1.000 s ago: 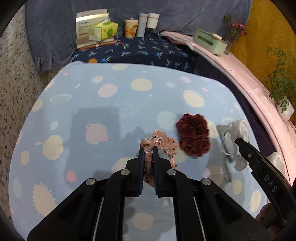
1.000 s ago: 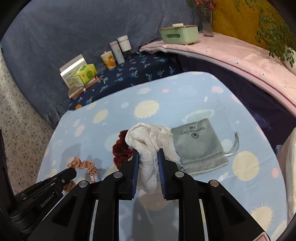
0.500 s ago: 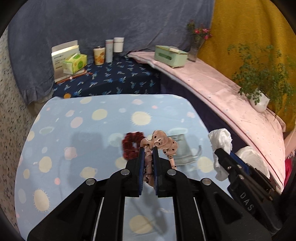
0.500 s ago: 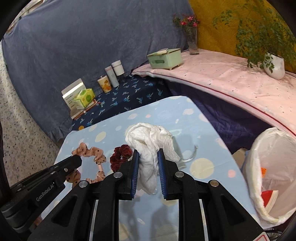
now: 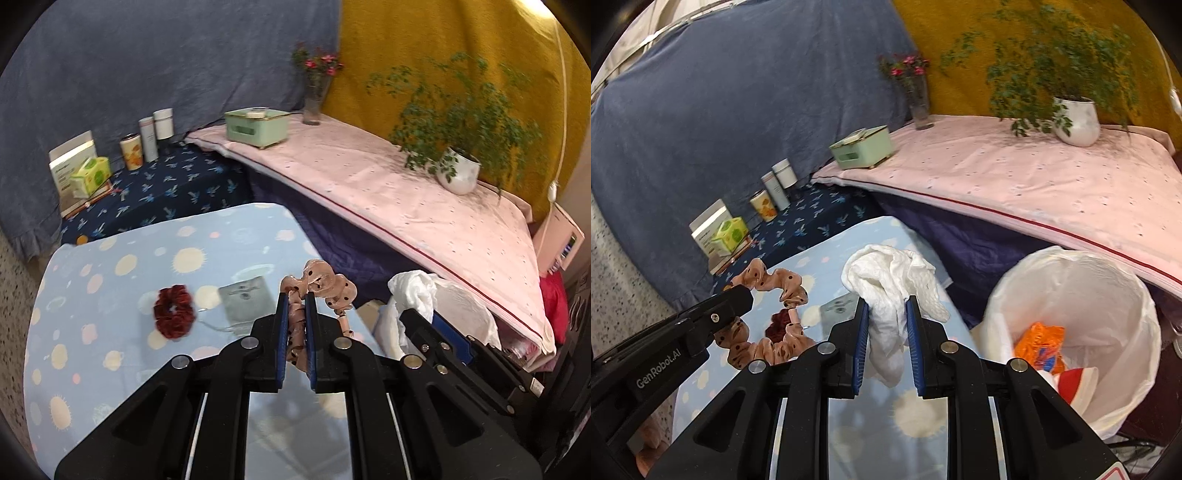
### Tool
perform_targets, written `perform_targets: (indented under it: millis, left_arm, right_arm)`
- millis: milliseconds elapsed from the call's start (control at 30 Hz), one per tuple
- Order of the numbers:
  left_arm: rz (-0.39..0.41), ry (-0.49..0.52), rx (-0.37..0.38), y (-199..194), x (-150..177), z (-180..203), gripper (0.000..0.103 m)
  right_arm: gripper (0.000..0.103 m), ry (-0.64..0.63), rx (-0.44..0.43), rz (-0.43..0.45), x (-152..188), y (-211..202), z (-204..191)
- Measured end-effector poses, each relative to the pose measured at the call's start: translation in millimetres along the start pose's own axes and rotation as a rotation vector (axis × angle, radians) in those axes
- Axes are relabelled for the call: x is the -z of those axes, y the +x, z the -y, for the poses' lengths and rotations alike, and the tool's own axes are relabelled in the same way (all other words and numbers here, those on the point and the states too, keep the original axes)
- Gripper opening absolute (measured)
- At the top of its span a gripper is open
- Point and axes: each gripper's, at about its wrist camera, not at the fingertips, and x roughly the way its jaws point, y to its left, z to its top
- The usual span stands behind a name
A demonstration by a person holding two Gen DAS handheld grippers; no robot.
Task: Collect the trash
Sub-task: 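Carry the pink scrunchie and tissue to the bin and open both tools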
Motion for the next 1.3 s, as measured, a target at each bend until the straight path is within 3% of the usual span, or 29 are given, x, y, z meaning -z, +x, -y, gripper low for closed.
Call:
perform_targets:
  millis: [600, 1100, 1167, 1233, 1300]
  left_arm:
    - [-0.052, 0.156, 0.11, 26.5, 6.5, 117.9, 0.009]
    - [-0.087, 0.183, 0.191, 55.5, 13.8, 158.3, 0.011]
    - [-0.091, 0.173, 0.194, 59.0, 13.8, 159.1, 0.017]
    - [-0.093, 0.162, 0.181, 61.1, 14.0, 157.1, 0.043]
    - [-0.083, 0.154, 0.169, 61.7, 13.8, 154.7, 0.044]
  right_arm:
    - [0.019, 0.162, 0.105, 0.034, 7.2, -29.6, 115.4]
    - [0.02, 0.23, 0.158, 0.007, 17.1, -22.6, 160.7]
    - [0.024, 0.235, 0.164, 0.0, 17.2, -20.5, 163.9]
    - [0.028, 0.238, 0.184, 0.0, 18.0, -19.8, 166.6]
    - [0.031, 0.244, 0.192, 0.002, 18.5, -19.4, 168.2]
